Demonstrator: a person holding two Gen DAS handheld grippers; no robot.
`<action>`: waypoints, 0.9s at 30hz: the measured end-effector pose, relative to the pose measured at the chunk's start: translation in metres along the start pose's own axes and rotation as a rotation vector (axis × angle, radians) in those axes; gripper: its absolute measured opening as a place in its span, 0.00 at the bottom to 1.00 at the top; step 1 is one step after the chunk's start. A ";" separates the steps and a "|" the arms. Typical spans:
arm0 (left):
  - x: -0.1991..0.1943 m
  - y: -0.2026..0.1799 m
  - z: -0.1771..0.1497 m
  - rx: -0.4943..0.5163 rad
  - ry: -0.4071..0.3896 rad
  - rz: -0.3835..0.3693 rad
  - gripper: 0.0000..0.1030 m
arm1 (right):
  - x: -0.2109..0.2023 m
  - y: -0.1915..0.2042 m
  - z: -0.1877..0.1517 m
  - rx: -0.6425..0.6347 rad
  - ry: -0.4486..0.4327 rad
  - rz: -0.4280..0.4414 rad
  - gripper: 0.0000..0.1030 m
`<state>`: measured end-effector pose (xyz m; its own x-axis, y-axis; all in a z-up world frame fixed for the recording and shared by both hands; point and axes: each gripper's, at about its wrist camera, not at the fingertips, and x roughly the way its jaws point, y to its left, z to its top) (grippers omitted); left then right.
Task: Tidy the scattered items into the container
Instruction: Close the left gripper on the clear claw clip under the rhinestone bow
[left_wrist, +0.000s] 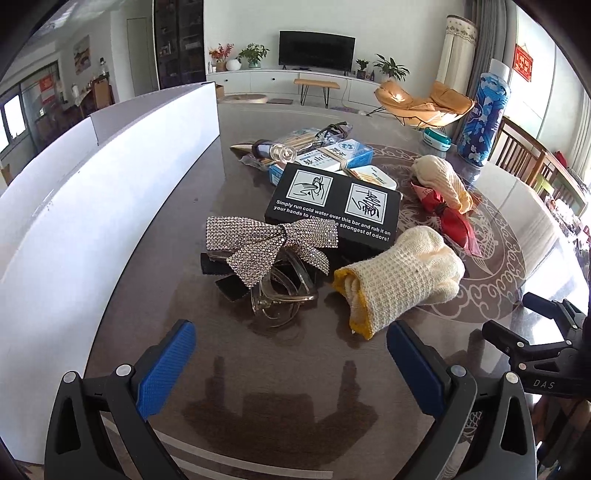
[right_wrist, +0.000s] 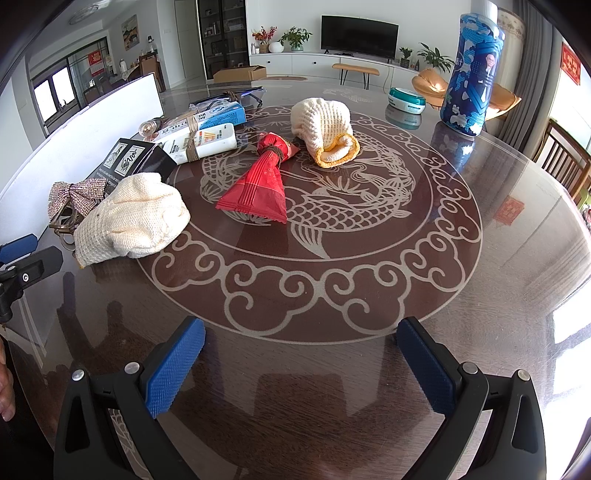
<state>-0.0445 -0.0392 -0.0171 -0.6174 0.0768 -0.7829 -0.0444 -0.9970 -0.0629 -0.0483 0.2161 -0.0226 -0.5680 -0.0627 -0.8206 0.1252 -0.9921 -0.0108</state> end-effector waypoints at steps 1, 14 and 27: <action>0.000 0.004 0.001 -0.011 0.002 0.002 1.00 | 0.000 0.000 0.000 0.000 0.000 0.000 1.00; -0.022 0.033 -0.004 -0.072 -0.046 0.000 1.00 | -0.011 0.016 0.006 0.113 0.011 0.156 1.00; -0.022 0.048 -0.010 -0.071 -0.041 0.029 1.00 | 0.025 0.084 0.054 0.074 0.047 0.159 1.00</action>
<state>-0.0249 -0.0885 -0.0088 -0.6495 0.0466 -0.7590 0.0286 -0.9959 -0.0856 -0.0957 0.1255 -0.0134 -0.5074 -0.2157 -0.8343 0.1487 -0.9756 0.1617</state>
